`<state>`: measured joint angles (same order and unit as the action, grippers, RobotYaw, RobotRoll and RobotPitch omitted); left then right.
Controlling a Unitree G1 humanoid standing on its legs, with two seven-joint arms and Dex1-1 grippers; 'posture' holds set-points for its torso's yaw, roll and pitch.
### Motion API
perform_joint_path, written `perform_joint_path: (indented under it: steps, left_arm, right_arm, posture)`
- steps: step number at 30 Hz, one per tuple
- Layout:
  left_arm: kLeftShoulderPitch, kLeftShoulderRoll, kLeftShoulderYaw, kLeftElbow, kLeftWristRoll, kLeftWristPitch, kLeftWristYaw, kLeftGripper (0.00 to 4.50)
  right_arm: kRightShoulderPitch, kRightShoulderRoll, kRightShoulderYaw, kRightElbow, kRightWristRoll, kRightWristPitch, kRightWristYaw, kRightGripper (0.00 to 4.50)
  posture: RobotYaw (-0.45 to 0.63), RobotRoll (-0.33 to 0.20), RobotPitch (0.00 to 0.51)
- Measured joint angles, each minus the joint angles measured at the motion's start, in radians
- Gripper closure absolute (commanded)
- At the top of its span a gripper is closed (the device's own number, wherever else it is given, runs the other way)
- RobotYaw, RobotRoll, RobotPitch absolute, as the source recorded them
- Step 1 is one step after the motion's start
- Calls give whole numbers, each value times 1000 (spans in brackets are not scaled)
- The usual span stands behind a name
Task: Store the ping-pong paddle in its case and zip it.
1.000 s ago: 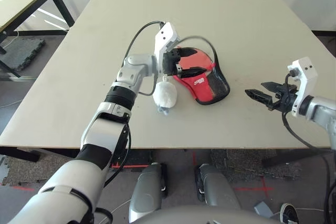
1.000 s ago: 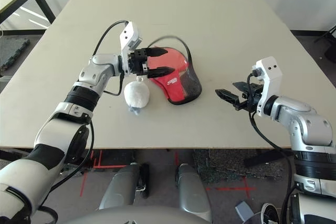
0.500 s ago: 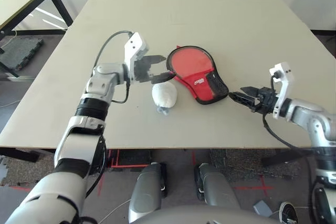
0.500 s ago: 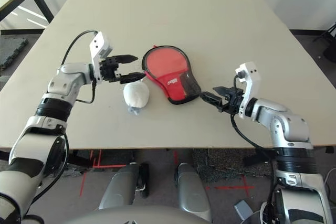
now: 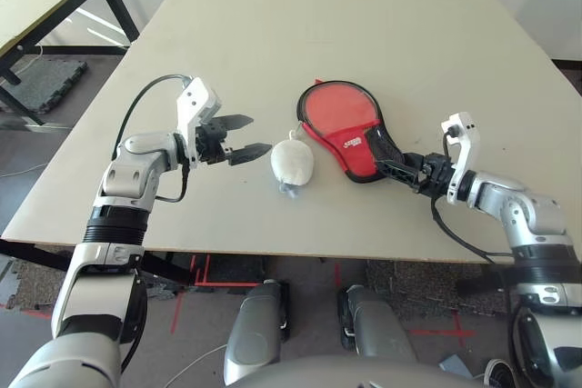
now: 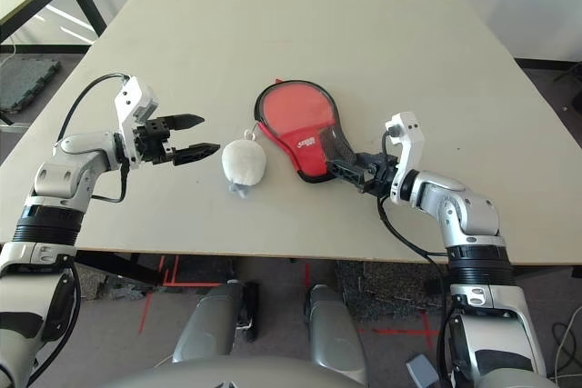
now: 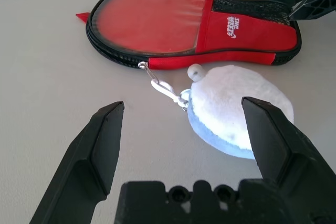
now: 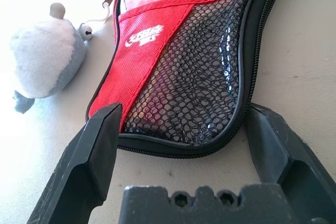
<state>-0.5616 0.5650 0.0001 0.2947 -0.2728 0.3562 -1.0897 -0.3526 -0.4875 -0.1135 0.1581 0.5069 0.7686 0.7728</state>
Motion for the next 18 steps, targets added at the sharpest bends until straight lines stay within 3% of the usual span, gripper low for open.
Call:
perform_joint_path:
  steps: [2, 11, 13, 18]
  left_arm:
    - [0, -3, 0, 0, 0, 1, 6, 0]
    - [0, -10, -2, 1, 0, 1, 13, 0]
    - [0, -10, -2, 2, 0, -2, 14, 0]
    - [-1, -11, -2, 5, 0, -7, 20, 0]
  right_arm:
    - [0, 5, -6, 0, 3, 14, -6, 588]
    - [16, 16, -22, -2, 12, 72, -27, 3944]
    - [23, 18, -27, -9, 25, 77, -27, 4487]
    - [50, 18, -34, -30, 31, 75, -27, 4487]
  posture:
    - [146, 0, 113]
    - [137, 0, 118]
    - [140, 0, 120]
    - [138, 0, 121]
